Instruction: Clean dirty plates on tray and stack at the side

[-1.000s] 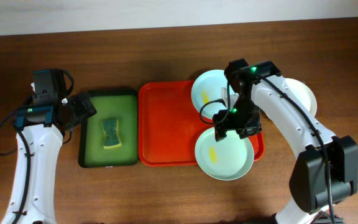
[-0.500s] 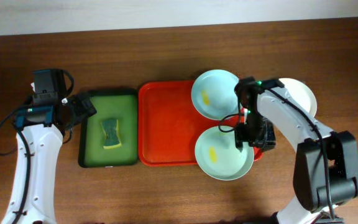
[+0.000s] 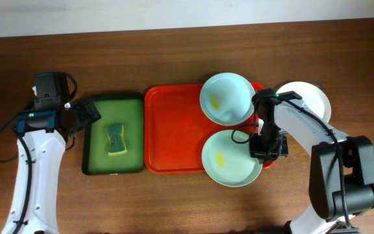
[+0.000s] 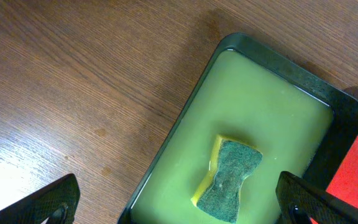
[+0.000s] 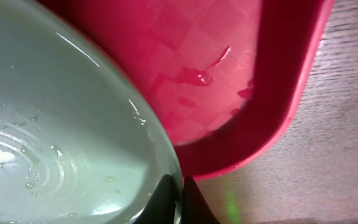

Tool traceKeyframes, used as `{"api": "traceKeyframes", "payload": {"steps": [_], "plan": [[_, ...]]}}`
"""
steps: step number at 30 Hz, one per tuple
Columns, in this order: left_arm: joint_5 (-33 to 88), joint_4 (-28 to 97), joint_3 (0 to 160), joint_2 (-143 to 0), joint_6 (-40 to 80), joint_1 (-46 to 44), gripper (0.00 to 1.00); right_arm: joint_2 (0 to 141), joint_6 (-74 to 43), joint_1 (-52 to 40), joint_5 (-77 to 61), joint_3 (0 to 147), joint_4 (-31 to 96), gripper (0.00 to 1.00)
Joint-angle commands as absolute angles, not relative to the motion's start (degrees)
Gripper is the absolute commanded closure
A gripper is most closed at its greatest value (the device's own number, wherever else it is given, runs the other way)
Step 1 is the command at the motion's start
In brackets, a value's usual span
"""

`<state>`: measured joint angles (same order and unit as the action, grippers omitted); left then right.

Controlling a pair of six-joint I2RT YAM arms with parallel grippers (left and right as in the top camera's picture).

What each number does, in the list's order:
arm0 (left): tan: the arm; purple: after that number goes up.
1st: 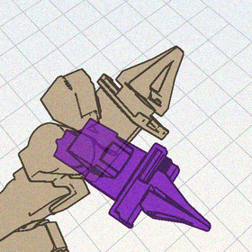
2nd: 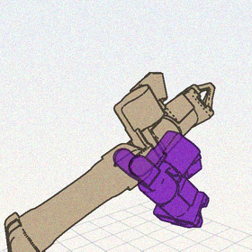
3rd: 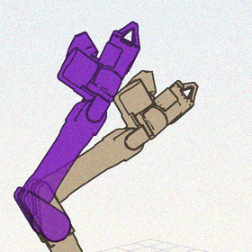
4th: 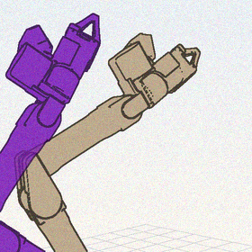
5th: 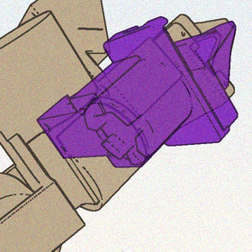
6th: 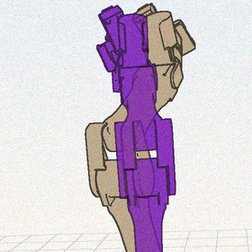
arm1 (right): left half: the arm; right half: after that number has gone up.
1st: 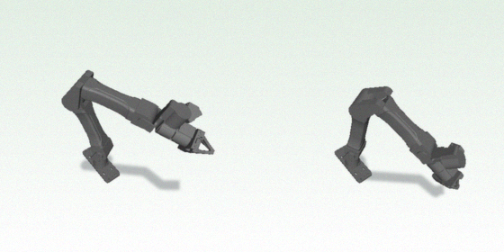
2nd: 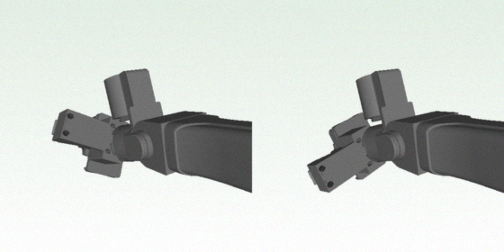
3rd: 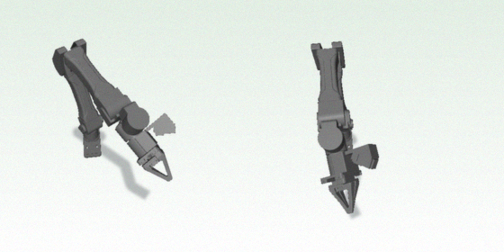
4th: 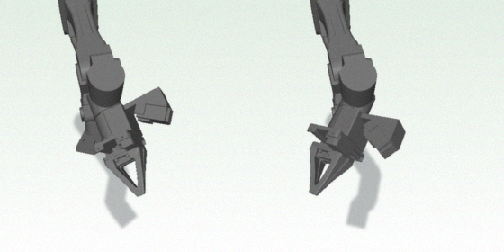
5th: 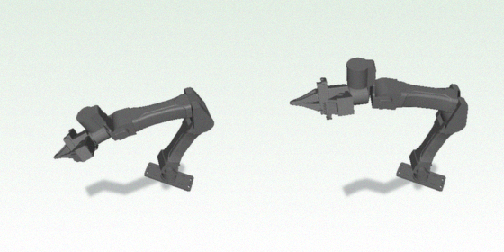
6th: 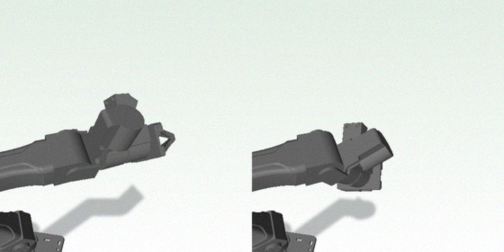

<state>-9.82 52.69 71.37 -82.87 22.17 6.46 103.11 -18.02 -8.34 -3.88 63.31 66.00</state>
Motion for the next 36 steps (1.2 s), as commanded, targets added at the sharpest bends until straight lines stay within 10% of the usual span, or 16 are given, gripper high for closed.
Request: {"api": "traceKeyframes", "payload": {"steps": [1, 36], "plan": [[-9.85, 52.58, 72.05, -82.15, 22.92, 6.76, 0.01, 102.69, -18.26, -8.40, -5.85, 62.78, 65.71, 0.96], [-9.85, 52.58, 72.05, -82.15, 22.92, 6.76, 0.01, 102.69, -26.02, -15.44, -26.39, 62.76, 45.43, 0.96]]}}
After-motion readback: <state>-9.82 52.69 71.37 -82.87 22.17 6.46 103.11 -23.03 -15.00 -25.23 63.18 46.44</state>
